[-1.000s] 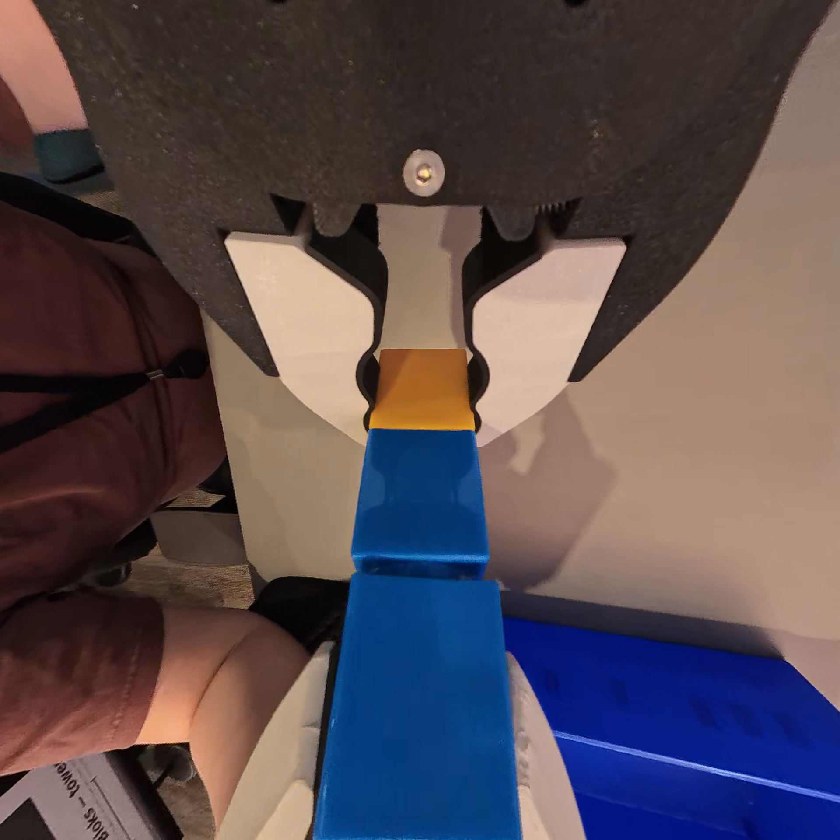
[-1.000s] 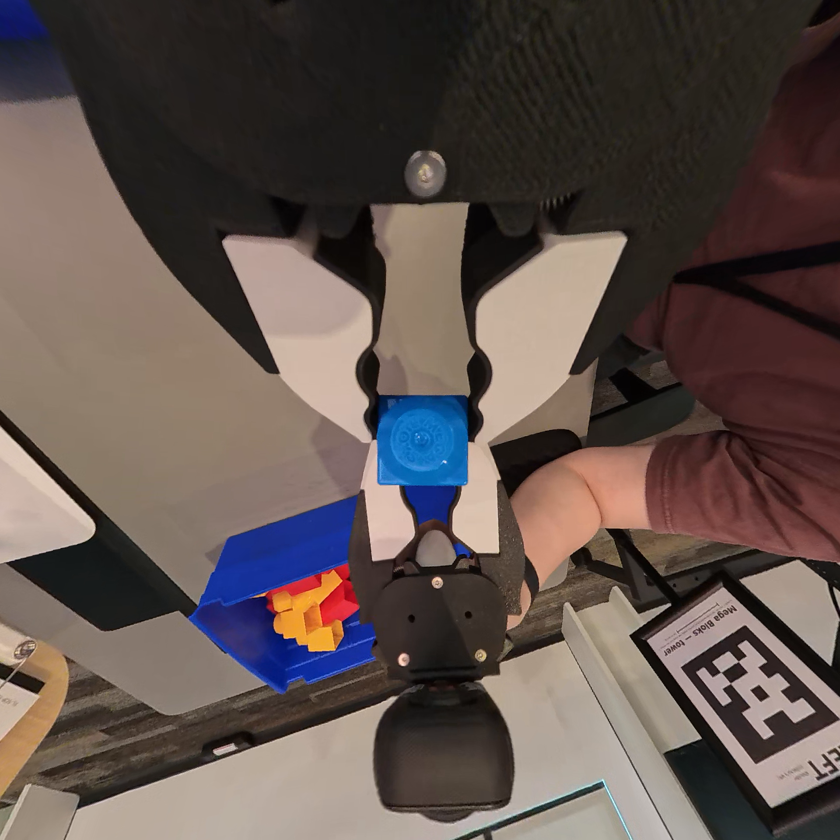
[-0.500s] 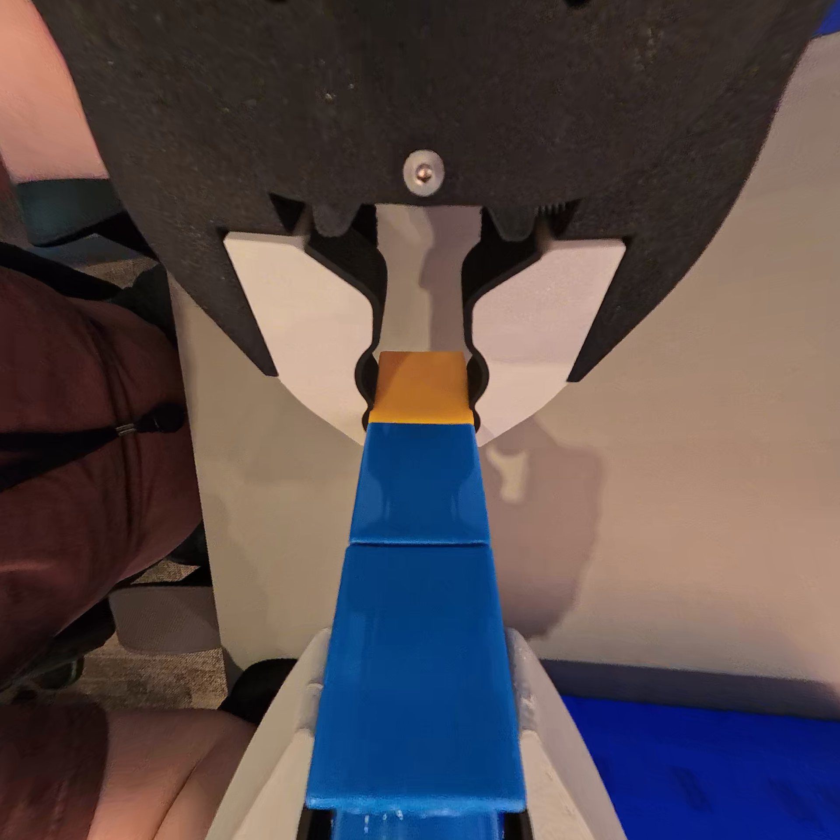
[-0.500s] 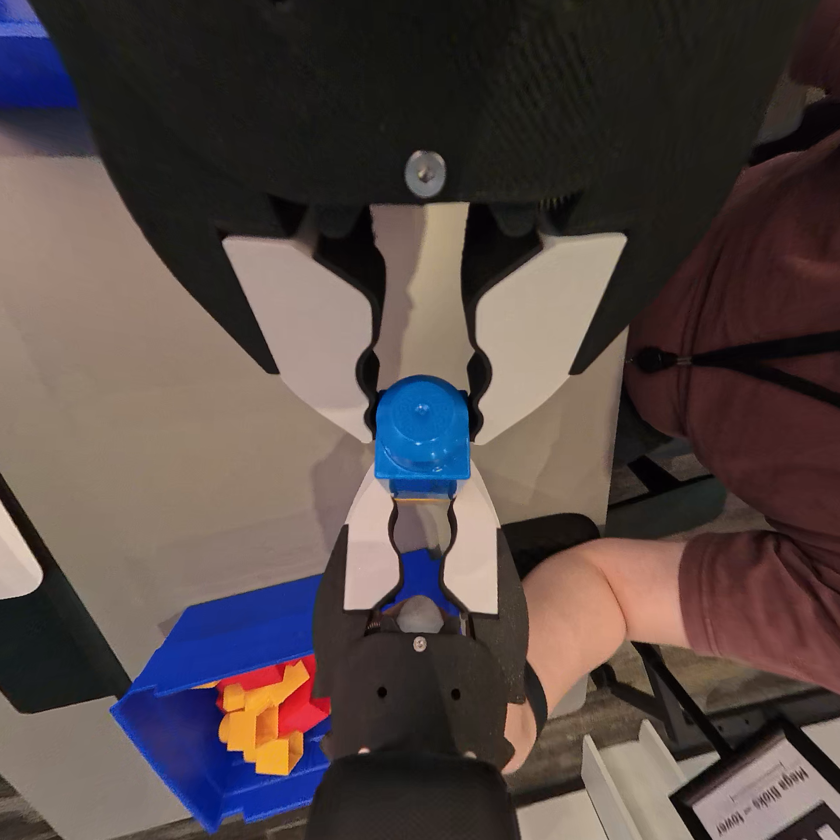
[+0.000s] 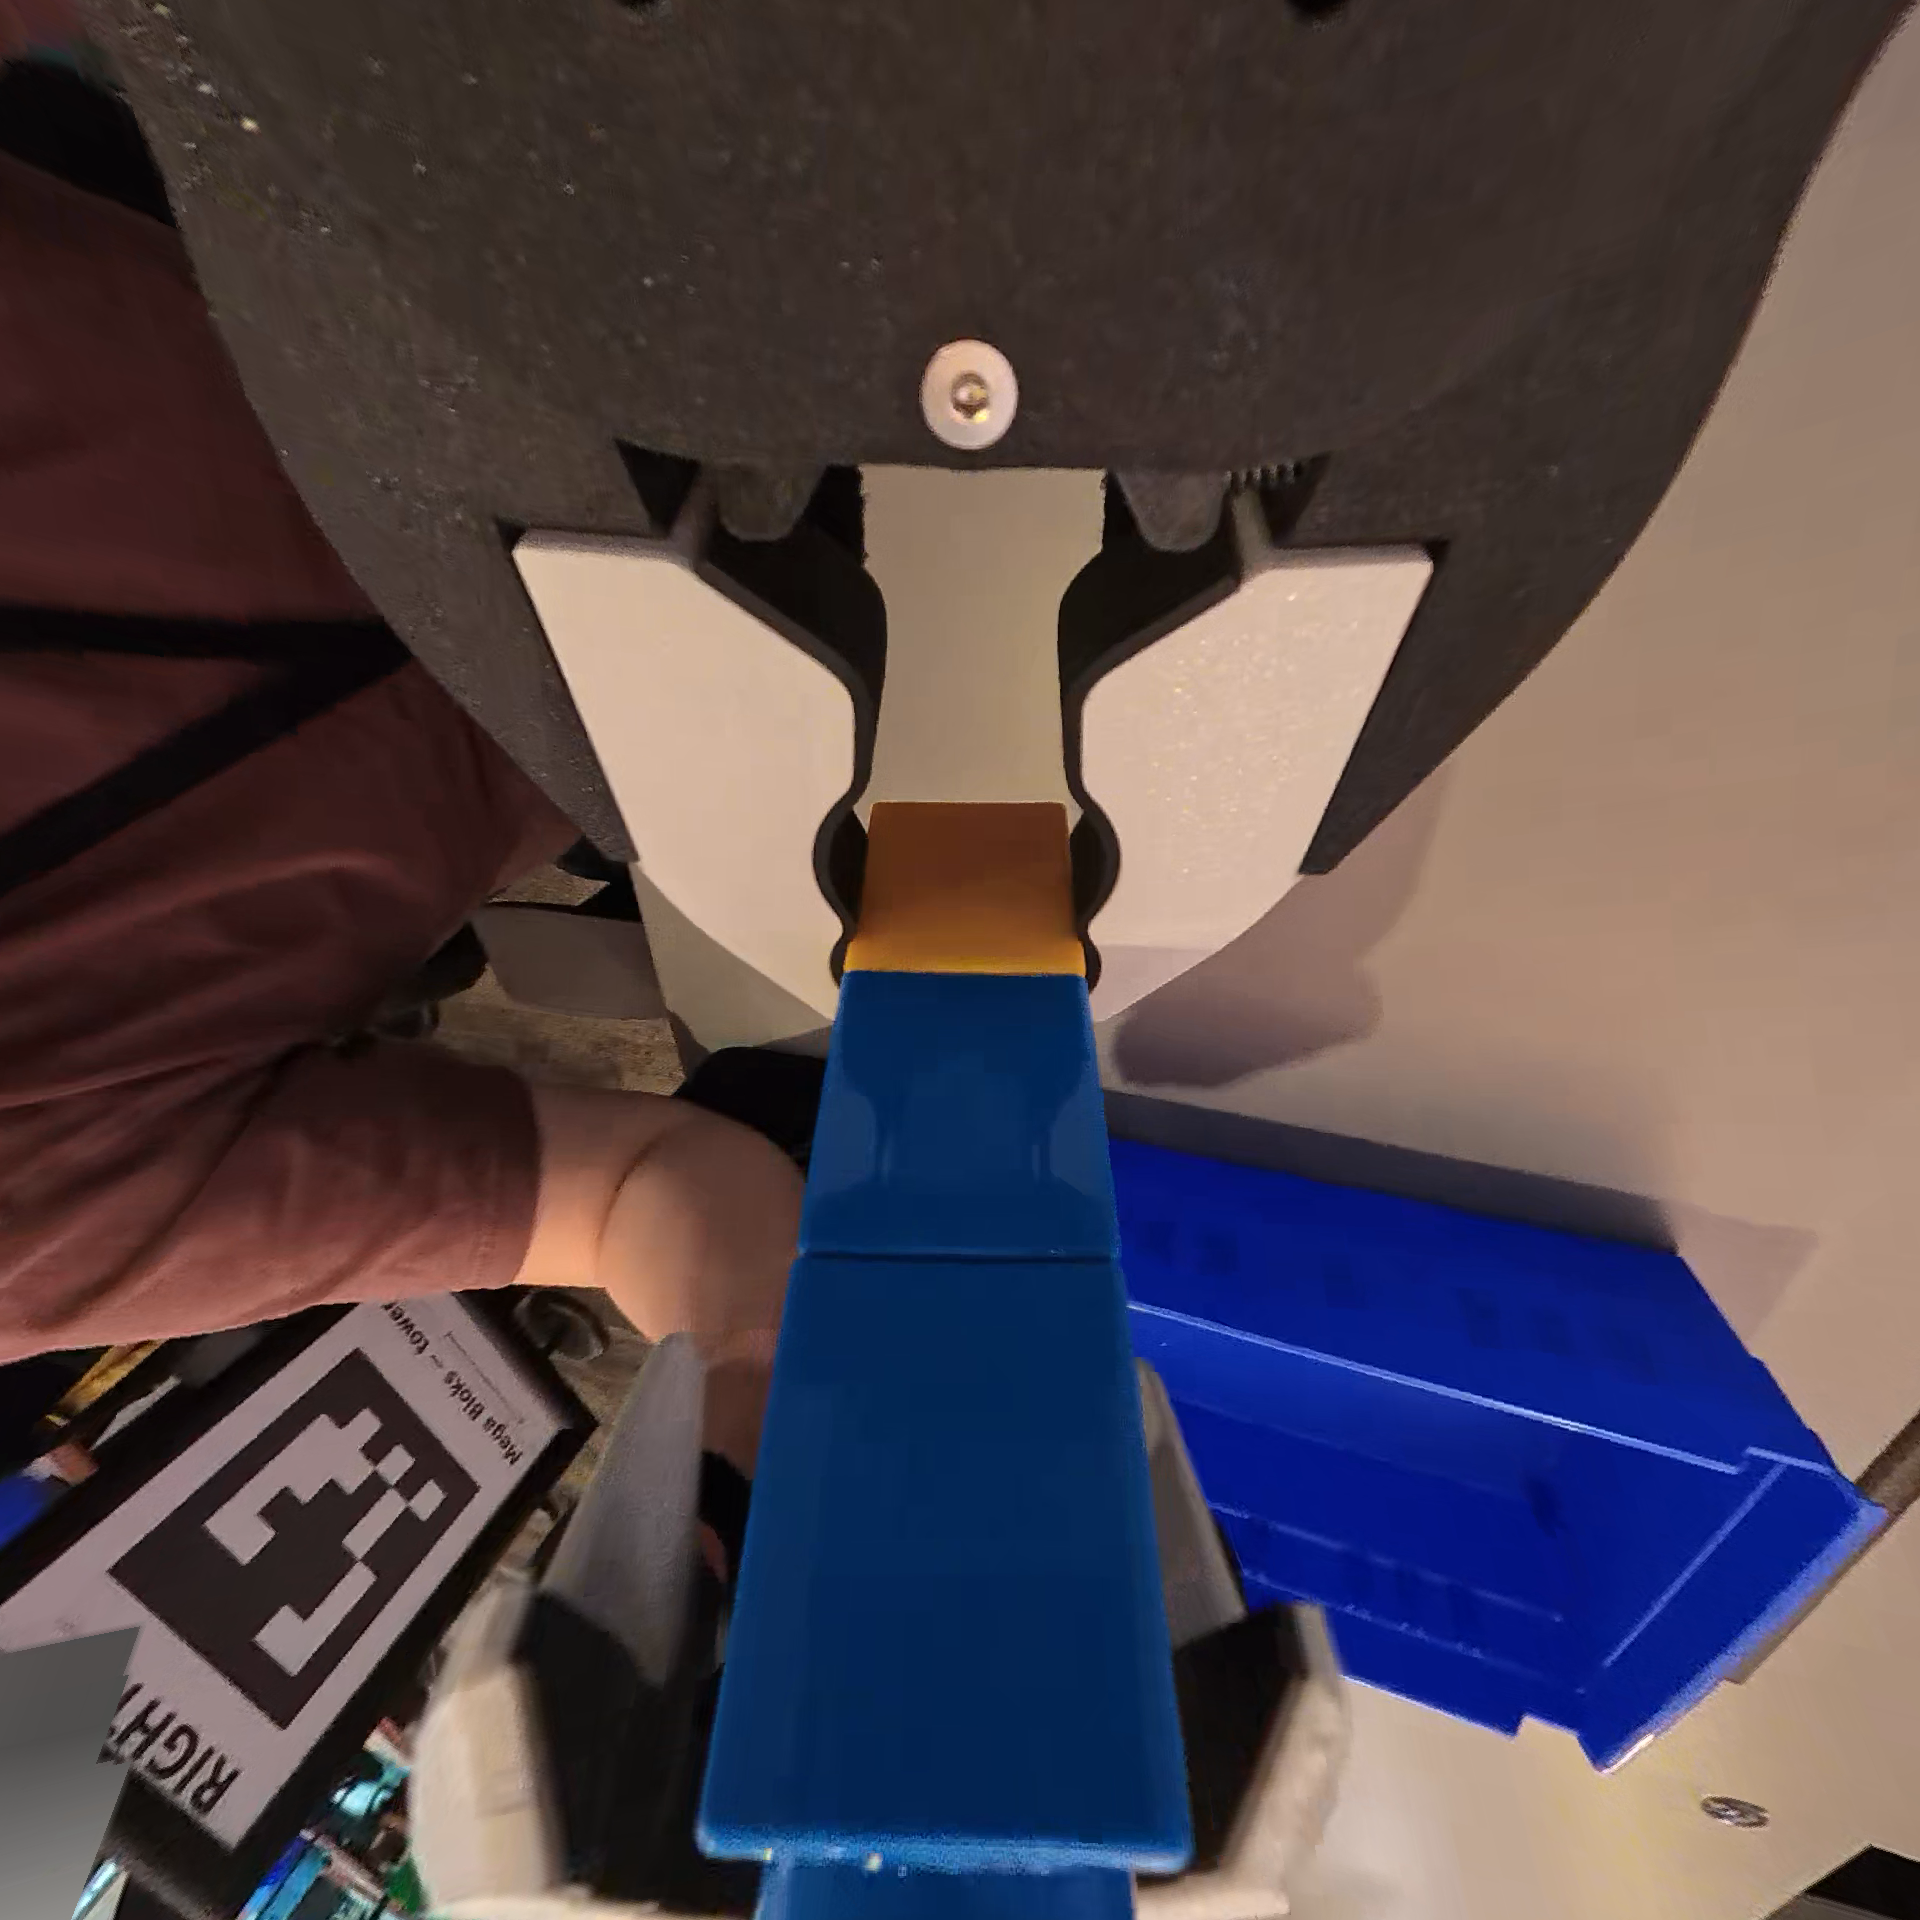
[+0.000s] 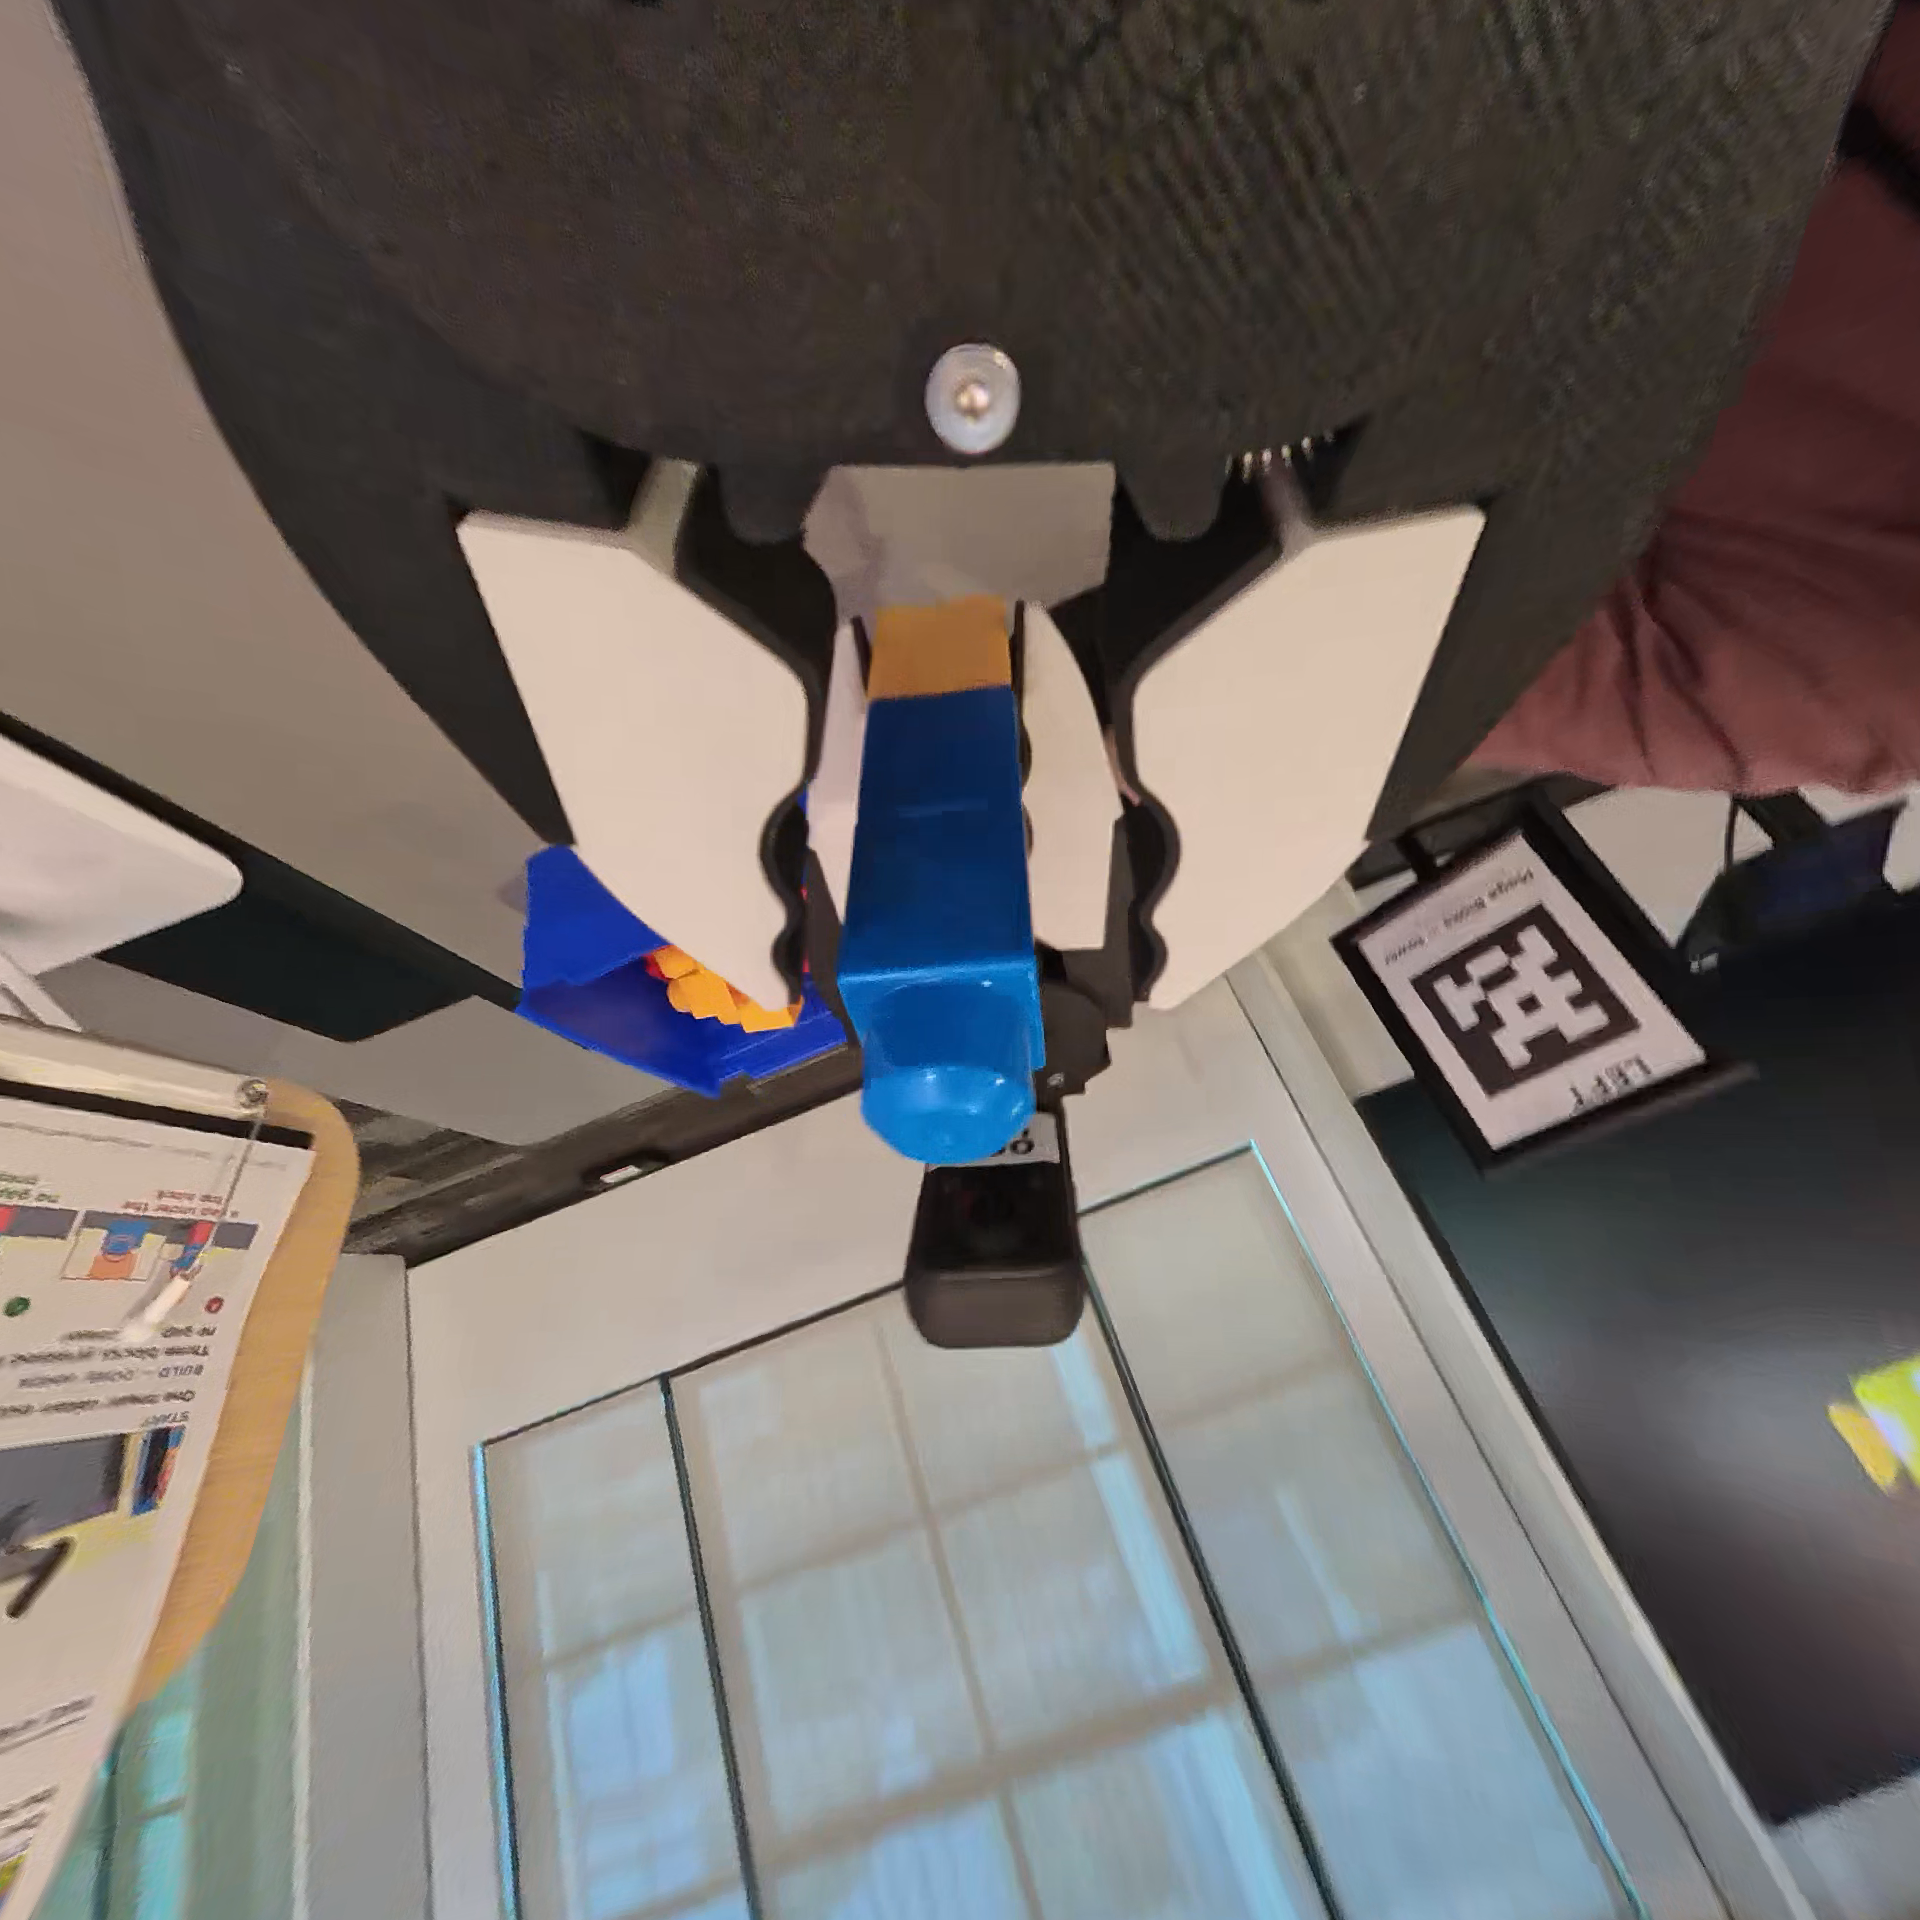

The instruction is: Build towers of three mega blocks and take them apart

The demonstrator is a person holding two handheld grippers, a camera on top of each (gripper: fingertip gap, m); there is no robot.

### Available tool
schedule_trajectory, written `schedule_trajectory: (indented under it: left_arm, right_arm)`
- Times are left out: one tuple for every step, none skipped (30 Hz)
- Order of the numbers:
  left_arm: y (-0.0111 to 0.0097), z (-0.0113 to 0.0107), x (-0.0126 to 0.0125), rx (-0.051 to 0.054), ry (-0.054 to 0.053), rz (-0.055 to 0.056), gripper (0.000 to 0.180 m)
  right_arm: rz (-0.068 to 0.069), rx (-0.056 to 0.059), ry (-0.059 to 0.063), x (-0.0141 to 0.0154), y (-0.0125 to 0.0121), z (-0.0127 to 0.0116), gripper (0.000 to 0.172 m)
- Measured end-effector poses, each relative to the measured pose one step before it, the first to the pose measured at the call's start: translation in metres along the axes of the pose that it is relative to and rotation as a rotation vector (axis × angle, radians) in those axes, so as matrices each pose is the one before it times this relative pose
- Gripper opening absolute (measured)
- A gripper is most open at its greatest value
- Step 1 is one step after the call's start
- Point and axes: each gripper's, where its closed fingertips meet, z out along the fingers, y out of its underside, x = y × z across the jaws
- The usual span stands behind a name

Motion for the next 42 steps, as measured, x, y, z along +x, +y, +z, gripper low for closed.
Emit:
schedule_trajectory:
  left_arm:
    - [-0.0013,0.00264,0.00263,0.0054,0.0197,-0.0146,0.036]
    - [-0.00128,0.00237,0.00232,0.0068,0.018,-0.0128,0.036]
    - [-0.00038,0.00199,-0.00067,0.003,-0.0022,-0.0131,0.036]
    - [0.00203,0.00186,-0.00145,-0.0123,-0.0057,-0.0102,0.036]
    - [0.00156,0.00142,0.00086,-0.0086,0.0066,0.0044,0.036]
    - [-0.00042,0.00035,0.00089,0.0032,0.0034,0.0072,0.036]
    - [0.00133,-0.0001,0.00024,-0.011,-0.0009,-0.0007,0.036]
    - [0.00146,-0.00007,0.00115,-0.0107,0.0061,-0.0064,0.036]
    - [0.00176,0.00014,0.00032,-0.0128,0.0017,-0.0034,0.036]
    - [0.00206,0.00052,0.00058,-0.0147,0.005,-0.0053,0.036]
    - [0.00189,0.0007,0.00038,-0.0134,0.0024,-0.0016,0.036]
    - [0.00021,0.00081,0.00006,-0.0029,-0.0008,0.0029,0.036]
    - [0.00107,0.00115,0.00061,-0.0073,0.0037,-0.0023,0.036]
    - [0.00067,0.00079,0.00029,-0.0049,0.0013,0.0006,0.036]
    - [0.00148,0.00077,0.00008,-0.0089,0.0004,0.0043,0.036]
    - [0.00144,0.00064,-0.00051,-0.0104,-0.0051,0.0068,0.036]
    - [0.00048,0.0008,-0.00006,-0.0026,-0.0009,0.0026,0.036]
    - [0.00141,0.00096,0.00044,-0.01,0.0028,-0.0004,0.036]
    - [0.00065,0.0006,-0.00068,-0.0047,-0.0056,0.0033,0.036]
    - [0.00141,0.00039,0.00003,-0.0101,-0.0006,0.0004,0.036]
    - [0.00133,0.0005,0.00023,-0.0089,0.0008,0.0027,0.036]
    - [0.00085,0.0005,-0.00028,-0.0042,-0.0001,0.0019,0.036]
    - [-0.00003,0.00034,0.0,0.0011,0.0042,-0.0027,0.036]
    - [0.00039,0.00034,-0.00046,-0.0004,0.0001,0.0011,0.036]
    - [0.00025,0.00044,-0.00021,0.0,0.0016,-0.0009,0.036]
    - [-0.00088,-0.00029,-0.0002,0.0071,0.0001,-0.0001,0.036]
    - [-0.00313,-0.00122,0.00029,0.0213,0.0028,0.0027,0.036]
    - [-0.00423,-0.00159,0.00176,0.0274,0.0091,0.0058,0.036]
    - [-0.00513,-0.0027,0.00211,0.0294,0.0058,0.0053,0.036]
    - [-0.0065,-0.00368,-0.00008,0.0381,-0.0105,0.0035,0.036]
    - [-0.00581,-0.00444,-0.00268,0.0341,-0.0286,0.0121,0.036]
    - [-0.00428,-0.00482,-0.00308,0.026,-0.0307,0.0146,0.036]
    - [-0.00209,-0.00432,-0.00198,0.013,-0.0212,0.0096,0.036]
    - [-0.00063,-0.00332,-0.00019,0.0024,-0.0064,0.0046,0.036]
    - [-0.00095,-0.0024,0.00001,0.0056,-0.0051,0.002,0.036]
    - [-0.00097,-0.00145,-0.00031,0.0044,-0.0064,0.0018,0.036]
    - [-0.00132,-0.00094,-0.00004,0.0071,-0.004,0.0037,0.036]
    - [-0.00111,-0.0002,0.00066,0.0079,0.0027,0.0032,0.036]
    - [0.00067,0.00029,0.00085,-0.0039,0.0051,-0.0002,0.036]
    - [0.00224,0.00016,-0.00137,-0.014,-0.0081,-0.0002,0.036]
    - [0.00176,-0.00015,-0.00225,-0.008,-0.0142,0.0012,0.037]
    - [-0.00075,-0.00079,-0.00232,0.0105,-0.0126,0.0017,0.038]
  right_arm:
    - [0.0073,-0.0106,0.0245,0.00521,0.00285,0.00037,0.058]
    - [-0.008,-0.0179,0.0077,0.00262,0.00331,0.00063,0.056]
    - [-0.0063,-0.0066,-0.0133,-0.00067,0.00157,0.00038,0.049]
    - [0.0056,0.0023,-0.0191,-0.00185,-0.00016,-0.00014,0.041]
    - [0.0057,0.0023,-0.0155,-0.00174,-0.00028,-0.00034,0.037]
    - [-0.0036,-0.0055,-0.0087,-0.00094,0.00053,-0.00038,0.037]
    - [-0.0097,-0.016,-0.0039,-0.00035,0.00149,-0.00039,0.037]
    - [-0.0061,-0.0213,-0.0051,-0.00029,0.00204,-0.00028,0.037]
    - [0.0024,-0.0232,-0.0048,-0.00016,0.00244,-0.00036,0.037]
    - [0.0036,-0.0244,-0.0043,-0.00001,0.00273,-0.00027,0.037]
    - [-0.0002,-0.02,-0.0036,-0.00015,0.00219,-0.00045,0.037]
    - [-0.0023,-0.0127,-0.0021,-0.00026,0.00117,-0.00051,0.037]
    - [-0.0044,-0.0123,-0.0004,-0.00032,0.00136,-0.00017,0.037]
    - [-0.0094,-0.0111,0.0009,-0.00038,0.0013,0.00012,0.037]
    - [-0.0082,-0.0132,0.0003,-0.00045,0.0015,0.00046,0.037]
    - [-0.0057,-0.0117,0.0008,-0.00031,0.00142,0.00037,0.037]
    - [-0.0046,-0.009,0.0011,-0.00036,0.00106,0.00027,0.037]
    - [-0.0025,-0.0111,0.0006,-0.00025,0.00131,0.00031,0.037]
    - [-0.0019,-0.0099,0.0003,-0.00006,0.00108,0.00008,0.037]
    - [-0.0007,-0.0138,-0.0027,-0.00028,0.00169,0.0,0.037]
    - [-0.0005,-0.0124,-0.0035,-0.00017,0.00155,-0.00001,0.037]
    - [-0.0002,-0.0067,-0.0008,0.00017,0.00094,0.00003,0.037]
    - [0.0007,-0.0019,0.0003,0.00024,0.00035,0.00017,0.037]
    - [0.002,-0.0013,-0.0008,0.00036,0.00035,0.00032,0.037]
    - [0.0042,0.0033,-0.003,0.00026,-0.00011,0.00035,0.037]
    - [0.0049,0.017,-0.0062,-0.0001,-0.00204,0.00037,0.037]
    - [-0.0004,0.0309,-0.0114,-0.00116,-0.00428,0.00019,0.037]
    - [-0.0112,0.0349,-0.0115,-0.00218,-0.00521,-0.00009,0.037]
    - [-0.0193,0.0322,0.0059,-0.001,-0.00583,-0.00056,0.037]
    - [-0.0214,0.0331,0.0344,0.00201,-0.00693,-0.00162,0.046]
    - [-0.0234,0.0326,0.0476,0.00395,-0.00668,-0.00269,0.072]
    - [-0.0209,0.0215,0.0413,0.00435,-0.00413,-0.00264,0.08]
    - [-0.0094,0.0024,0.0224,0.00294,0.00005,-0.00105,0.075]
    - [0.0073,-0.0164,-0.0066,-0.00006,0.00394,0.00151,0.07]
    - [0.0231,-0.0265,-0.0226,-0.00198,0.00612,0.00359,0.069]
    - [0.0273,-0.0242,-0.0251,-0.0021,0.00635,0.00475,0.068]
    - [0.0208,-0.0152,-0.0254,-0.00234,0.00533,0.00508,0.067]
    - [0.0125,-0.0095,-0.026,-0.00251,0.00454,0.00487,0.064]
    - [0.0005,-0.0109,-0.0361,-0.00399,0.00442,0.00404,0.056]
    - [-0.0038,-0.001,-0.0191,-0.0019,0.00234,0.00253,0.036]
    - [0.0007,0.0065,0.0143,0.00229,0.00058,0.00104,0.036]
    - [-0.0028,-0.0002,0.0154,0.00213,0.00077,0.00028,0.036]
